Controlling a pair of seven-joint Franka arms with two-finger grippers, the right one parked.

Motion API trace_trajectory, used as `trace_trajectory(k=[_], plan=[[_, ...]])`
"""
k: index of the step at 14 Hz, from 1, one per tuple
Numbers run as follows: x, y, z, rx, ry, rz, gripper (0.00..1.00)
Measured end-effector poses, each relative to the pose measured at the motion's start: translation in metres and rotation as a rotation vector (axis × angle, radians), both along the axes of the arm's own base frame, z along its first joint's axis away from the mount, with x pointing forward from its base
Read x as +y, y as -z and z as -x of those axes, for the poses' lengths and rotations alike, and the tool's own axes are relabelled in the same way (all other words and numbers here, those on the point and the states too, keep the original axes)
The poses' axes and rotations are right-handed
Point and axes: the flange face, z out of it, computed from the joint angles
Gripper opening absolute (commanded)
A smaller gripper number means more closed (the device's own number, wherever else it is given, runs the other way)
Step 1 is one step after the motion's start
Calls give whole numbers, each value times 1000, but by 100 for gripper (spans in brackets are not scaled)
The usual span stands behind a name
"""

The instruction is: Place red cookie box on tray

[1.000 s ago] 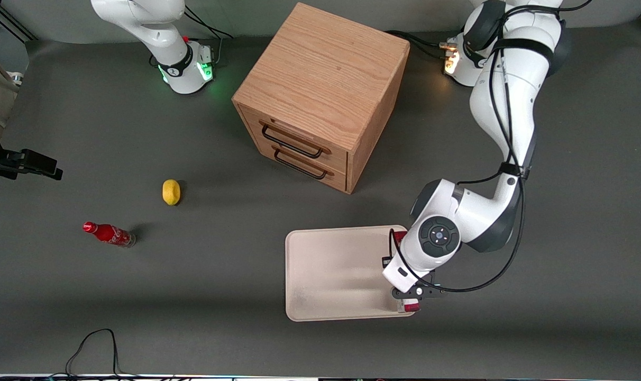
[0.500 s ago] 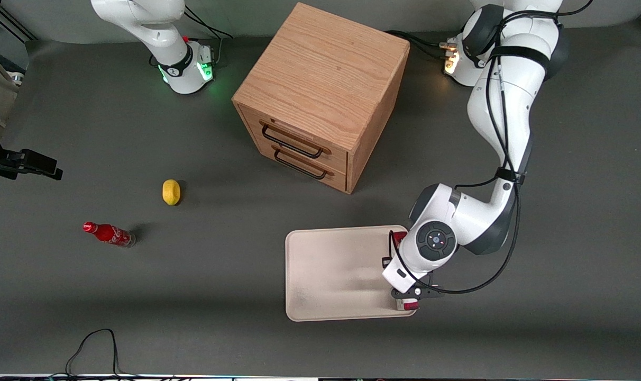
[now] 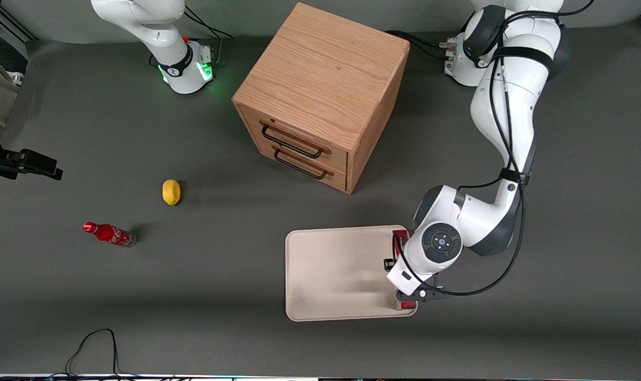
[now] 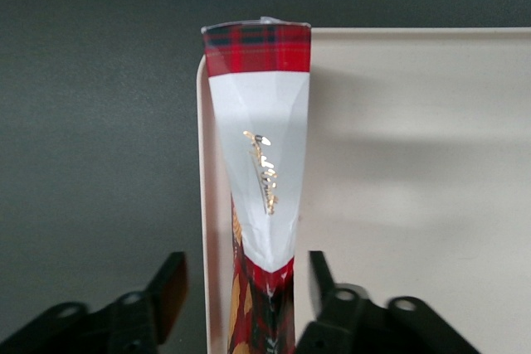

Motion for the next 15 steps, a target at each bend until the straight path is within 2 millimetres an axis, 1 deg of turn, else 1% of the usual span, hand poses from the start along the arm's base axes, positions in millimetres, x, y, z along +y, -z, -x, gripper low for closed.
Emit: trace_trajectory(k=[7, 10, 12, 15], plan=[[-2, -2, -1, -9, 1, 6, 100], [2, -17, -3, -20, -4, 7, 100], [13, -39, -1, 9, -14, -17, 100], [40, -96, 4, 39, -28, -53, 100]])
